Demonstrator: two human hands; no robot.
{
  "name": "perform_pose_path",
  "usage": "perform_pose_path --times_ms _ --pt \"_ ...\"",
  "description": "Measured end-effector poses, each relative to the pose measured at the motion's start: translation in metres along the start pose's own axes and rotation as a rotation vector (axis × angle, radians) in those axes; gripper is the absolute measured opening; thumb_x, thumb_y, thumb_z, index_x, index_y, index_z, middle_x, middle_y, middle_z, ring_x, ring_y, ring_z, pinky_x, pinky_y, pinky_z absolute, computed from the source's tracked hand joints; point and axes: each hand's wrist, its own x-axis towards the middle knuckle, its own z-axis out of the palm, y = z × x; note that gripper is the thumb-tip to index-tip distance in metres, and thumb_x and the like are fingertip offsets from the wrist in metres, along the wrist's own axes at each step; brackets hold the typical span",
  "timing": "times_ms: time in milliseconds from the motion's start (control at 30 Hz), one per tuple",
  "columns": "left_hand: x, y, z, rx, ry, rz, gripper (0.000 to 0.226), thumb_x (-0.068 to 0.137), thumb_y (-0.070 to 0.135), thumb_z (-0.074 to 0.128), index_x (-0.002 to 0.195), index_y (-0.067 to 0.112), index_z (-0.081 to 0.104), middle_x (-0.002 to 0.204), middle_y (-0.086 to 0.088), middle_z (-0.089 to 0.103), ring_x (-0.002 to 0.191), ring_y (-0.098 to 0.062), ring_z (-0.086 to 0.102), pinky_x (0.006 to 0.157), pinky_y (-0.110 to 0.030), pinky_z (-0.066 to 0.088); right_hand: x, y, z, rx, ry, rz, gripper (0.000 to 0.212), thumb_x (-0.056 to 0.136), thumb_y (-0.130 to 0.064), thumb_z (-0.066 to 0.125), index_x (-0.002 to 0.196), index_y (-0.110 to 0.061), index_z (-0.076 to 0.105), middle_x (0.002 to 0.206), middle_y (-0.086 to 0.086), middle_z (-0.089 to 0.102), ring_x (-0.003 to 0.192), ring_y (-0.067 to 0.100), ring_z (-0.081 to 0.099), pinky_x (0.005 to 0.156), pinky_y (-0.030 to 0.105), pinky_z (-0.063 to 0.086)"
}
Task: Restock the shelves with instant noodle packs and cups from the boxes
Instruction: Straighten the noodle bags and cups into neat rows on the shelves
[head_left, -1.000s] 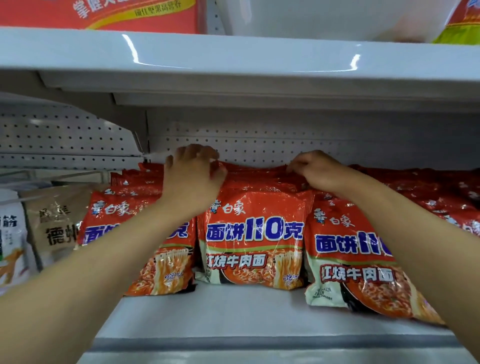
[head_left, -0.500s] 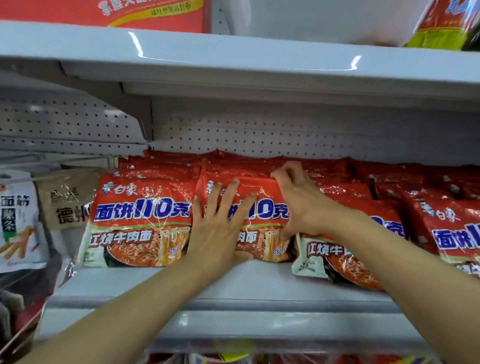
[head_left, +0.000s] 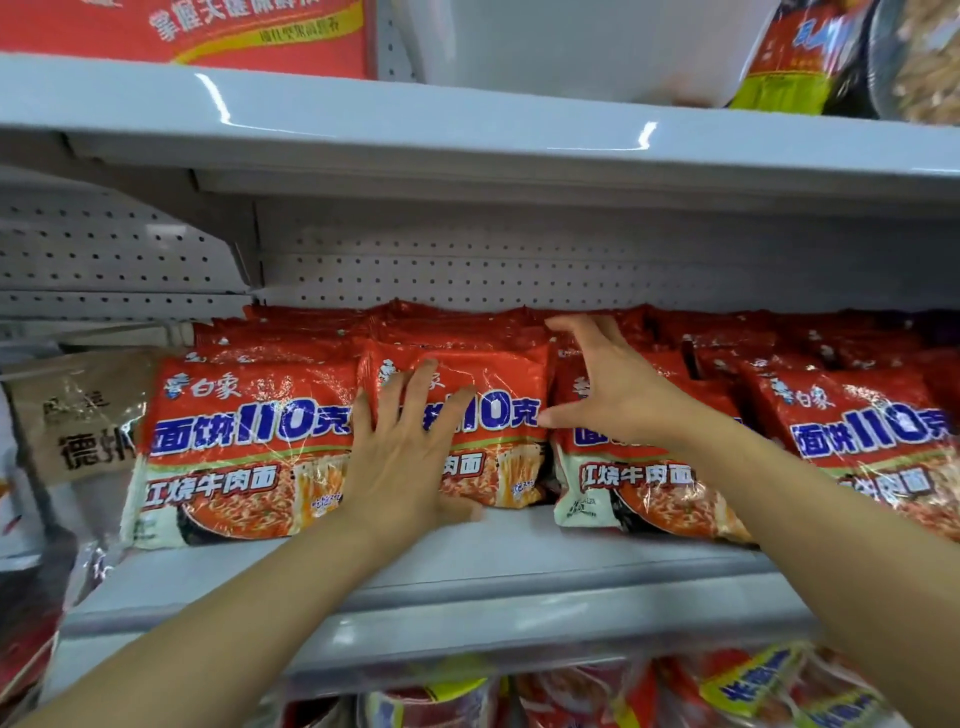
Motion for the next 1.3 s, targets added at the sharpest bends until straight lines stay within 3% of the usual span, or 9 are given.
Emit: perform_pose_path --times_ms 67,267,367,533,700,833,1000,1167,1300 --pt "-0.004 0.005 -0.010 -0.077 -0.019 0.013 0.114 0.063 0.078 0.061 0.150 0.034 0.001 0.156 -0.005 -0.013 0.142 -0.030 -0.010 0.115 -0.054 -0.001 -0.010 0.008 -0.014 0.002 0.053 0.060 0.075 0.078 -0.023 0.077 0.140 -0.026 0.035 0.146 0.001 0.031 0.133 0.017 0.037 0.105 0.024 0.028" --pt "-0.005 0.054 -0.028 -0.240 0.105 0.134 0.094 0.079 0.069 0.052 0.151 0.027 0.008 0.157 -0.003 -0.009 0.143 -0.028 -0.007 0.116 -0.049 -0.005 -0.041 0.048 -0.054 -0.092 0.183 0.256 0.034 0.094 -0.005 0.050 0.127 -0.013 0.053 0.133 0.007 0.053 0.121 0.022 0.051 0.096 0.025 0.037" --pt "0.000 0.089 -0.034 -0.266 0.108 0.205 0.091 0.083 0.065 0.052 0.150 0.028 0.003 0.157 0.000 -0.010 0.144 -0.025 -0.008 0.115 -0.047 -0.008 -0.047 0.064 -0.070 -0.178 0.167 0.280 0.032 0.096 -0.001 0.041 0.122 -0.010 0.058 0.128 0.010 0.057 0.118 0.024 0.052 0.089 0.021 0.036" --pt "0.016 0.139 -0.031 -0.273 0.016 0.214 0.102 0.079 0.068 0.055 0.150 0.028 -0.006 0.159 -0.002 -0.011 0.146 -0.025 -0.010 0.114 -0.048 -0.011 -0.027 0.084 -0.086 -0.274 0.119 0.170 0.030 0.096 -0.003 0.042 0.119 -0.011 0.059 0.129 0.008 0.057 0.119 0.024 0.052 0.096 0.025 0.037" --pt "0.034 0.161 -0.022 -0.238 -0.153 0.207 0.117 0.070 0.070 0.064 0.150 0.030 -0.012 0.157 0.001 -0.024 0.144 -0.024 -0.022 0.113 -0.048 -0.014 0.010 0.101 -0.090 -0.265 -0.107 0.084 0.035 0.099 -0.009 0.044 0.130 -0.020 0.052 0.140 0.004 0.048 0.125 0.023 0.046 0.095 0.027 0.036" --pt "0.043 0.161 -0.020 -0.249 -0.284 0.156 0.125 0.065 0.069 0.070 0.148 0.035 -0.017 0.157 0.007 -0.023 0.145 -0.019 -0.019 0.113 -0.050 -0.013 0.035 0.114 -0.080 -0.293 -0.254 0.011 0.037 0.096 -0.020 0.053 0.133 -0.026 0.050 0.143 0.003 0.044 0.126 0.022 0.044 0.102 0.031 0.037" --pt "0.041 0.165 -0.019 -0.140 -0.271 0.056 0.128 0.058 0.076 0.068 0.148 0.037 -0.016 0.158 0.006 -0.018 0.145 -0.018 -0.015 0.113 -0.053 -0.010 0.049 0.123 -0.073 -0.333 -0.275 -0.105 0.039 0.087 -0.028 0.067 0.124 -0.015 0.060 0.128 0.004 0.058 0.114 0.020 0.055 0.093 0.026 0.042" --pt "0.038 0.171 -0.020 -0.050 -0.203 -0.019 0.132 0.053 0.081 0.065 0.146 0.037 -0.018 0.157 0.008 -0.014 0.146 -0.020 -0.011 0.114 -0.053 -0.006 0.053 0.130 -0.078 -0.305 -0.235 -0.095 0.013 0.085 -0.025 0.069 0.094 -0.019 0.063 0.110 0.001 0.063 0.093 0.014 0.053 0.078 0.026 0.041" --pt "0.044 0.175 -0.016 0.005 -0.172 -0.020 0.133 0.054 0.083 0.063 0.146 0.035 -0.020 0.157 0.005 -0.016 0.146 -0.022 -0.012 0.115 -0.055 -0.003 0.061 0.135 -0.079 -0.111 -0.242 -0.058 0.018 0.089 -0.023 0.065 0.106 -0.016 0.064 0.115 0.001 0.061 0.101 0.014 0.053 0.082 0.026 0.038"
